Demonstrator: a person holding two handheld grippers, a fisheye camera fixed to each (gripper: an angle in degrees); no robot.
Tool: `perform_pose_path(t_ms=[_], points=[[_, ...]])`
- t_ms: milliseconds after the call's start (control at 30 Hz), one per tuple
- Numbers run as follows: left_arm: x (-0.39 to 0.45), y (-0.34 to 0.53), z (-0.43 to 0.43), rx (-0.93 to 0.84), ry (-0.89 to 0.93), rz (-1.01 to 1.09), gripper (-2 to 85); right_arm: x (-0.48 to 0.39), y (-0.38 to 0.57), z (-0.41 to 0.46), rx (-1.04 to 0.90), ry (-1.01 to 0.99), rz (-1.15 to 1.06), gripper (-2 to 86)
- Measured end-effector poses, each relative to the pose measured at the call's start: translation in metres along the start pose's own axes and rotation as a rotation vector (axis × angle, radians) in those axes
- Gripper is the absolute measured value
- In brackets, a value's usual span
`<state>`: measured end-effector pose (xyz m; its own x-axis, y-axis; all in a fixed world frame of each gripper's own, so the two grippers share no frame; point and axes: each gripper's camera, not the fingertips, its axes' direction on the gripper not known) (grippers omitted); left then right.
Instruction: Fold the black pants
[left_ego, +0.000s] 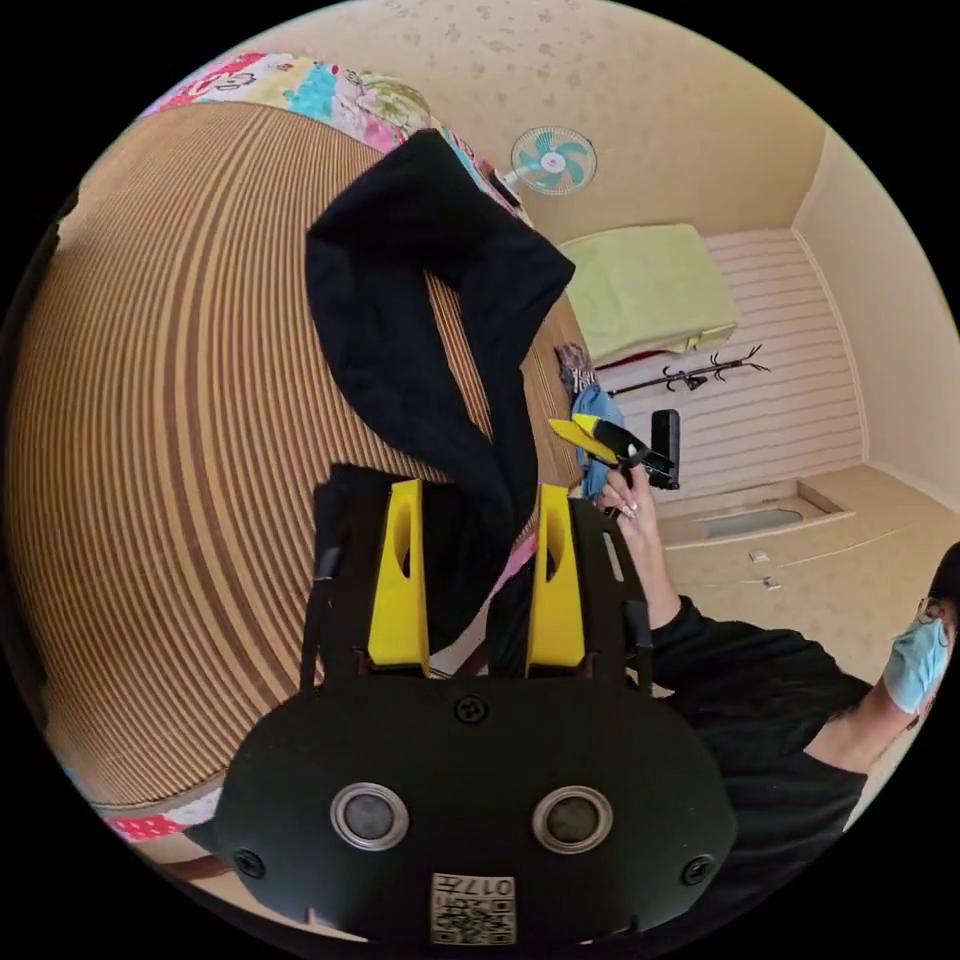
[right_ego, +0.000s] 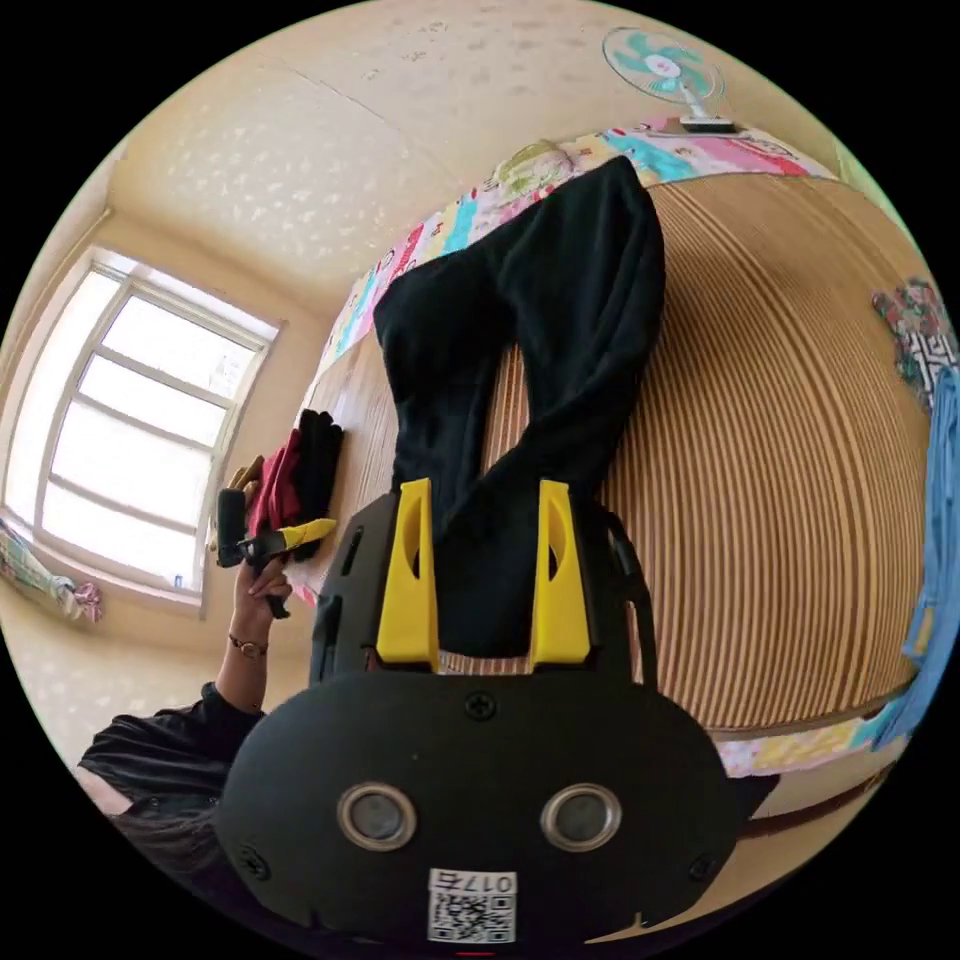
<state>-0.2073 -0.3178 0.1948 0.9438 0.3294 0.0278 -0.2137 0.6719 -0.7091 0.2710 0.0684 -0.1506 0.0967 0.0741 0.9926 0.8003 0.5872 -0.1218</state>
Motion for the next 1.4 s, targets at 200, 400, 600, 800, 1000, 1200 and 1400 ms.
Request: perform_pose_path(t_ms=[200,400,600,800,1000,1200,1400], points=[[0.025,0.067,0.093,-0.116,-0.076,-0.035,5.1,0.0,0.111,0.081,-0.019,-0.301,0.215,15.1],[0.053,0.098,0.06,-0.038,0.188,0.12,3.3,-0.007,0.097,0.035,-0.169,-0.358,0.026,4.5],[0.073,0.152,-0.007,-0.026,0.478,0.344,3.5,0.031,0.165,-0.108,-0.066,-0.831,-0.323,1.8],[0.004,0.2,0.018,-0.306,0.211,-0.042,7.9,0.17,0.269,-0.186,0.016,-0.557,0.055,1.3],[0.004,0.195,0.012,-0.2,-0.096,-0.218,14.2,0.157,0.3,-0.188,0.087,-0.606,-0.013,1.3],[0.131,0.121,0.043,-0.101,-0.023,0.145,15.9,0.033,0.232,-0.11,-0.165,-0.746,-0.373,1.1],[0.139,0.071,0.151,-0.341,0.142,0.124,12.5,-0.039,0.217,0.001,-0.46,-0.722,-0.49,0.6]])
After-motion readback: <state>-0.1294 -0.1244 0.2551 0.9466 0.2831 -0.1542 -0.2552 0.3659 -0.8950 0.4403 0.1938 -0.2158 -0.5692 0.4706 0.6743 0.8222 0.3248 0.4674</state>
